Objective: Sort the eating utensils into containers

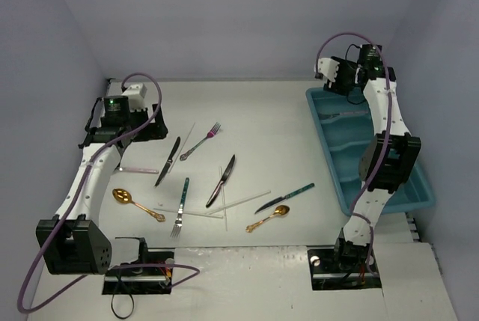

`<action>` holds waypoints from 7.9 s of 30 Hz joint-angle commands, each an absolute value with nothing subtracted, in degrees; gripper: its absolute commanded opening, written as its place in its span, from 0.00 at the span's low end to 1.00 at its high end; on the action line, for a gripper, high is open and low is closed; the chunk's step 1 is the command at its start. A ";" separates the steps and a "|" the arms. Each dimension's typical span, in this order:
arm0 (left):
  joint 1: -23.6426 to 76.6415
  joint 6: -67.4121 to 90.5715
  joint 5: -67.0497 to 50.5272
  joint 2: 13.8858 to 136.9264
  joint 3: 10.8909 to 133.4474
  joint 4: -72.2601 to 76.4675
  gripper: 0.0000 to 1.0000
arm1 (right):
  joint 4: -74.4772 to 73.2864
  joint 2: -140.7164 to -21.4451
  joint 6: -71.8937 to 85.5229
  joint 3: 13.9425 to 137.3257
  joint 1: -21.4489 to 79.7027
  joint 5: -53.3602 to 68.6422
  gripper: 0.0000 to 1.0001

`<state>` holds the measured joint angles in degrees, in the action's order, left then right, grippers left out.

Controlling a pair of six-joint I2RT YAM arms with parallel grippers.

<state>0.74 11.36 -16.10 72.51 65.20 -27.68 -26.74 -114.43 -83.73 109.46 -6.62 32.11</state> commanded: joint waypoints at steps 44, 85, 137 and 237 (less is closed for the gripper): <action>18.32 -10.24 -24.04 118.28 94.94 -40.46 0.01 | -15.59 -86.49 -8.99 80.87 -0.07 51.36 0.41; 15.64 41.52 -27.17 92.13 96.12 -24.16 0.00 | -2.05 -103.87 15.18 101.04 39.29 30.21 0.37; 16.35 45.59 -33.05 86.33 88.11 -17.79 0.00 | -2.11 -107.65 12.30 102.74 35.35 31.51 0.00; -14.68 -102.81 -35.58 75.93 63.58 -86.86 0.65 | -27.07 -98.47 -46.18 89.09 6.25 49.39 0.62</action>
<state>-14.37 -82.91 -40.22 81.33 67.12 -72.11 -27.50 -100.14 -59.90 90.97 3.93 45.44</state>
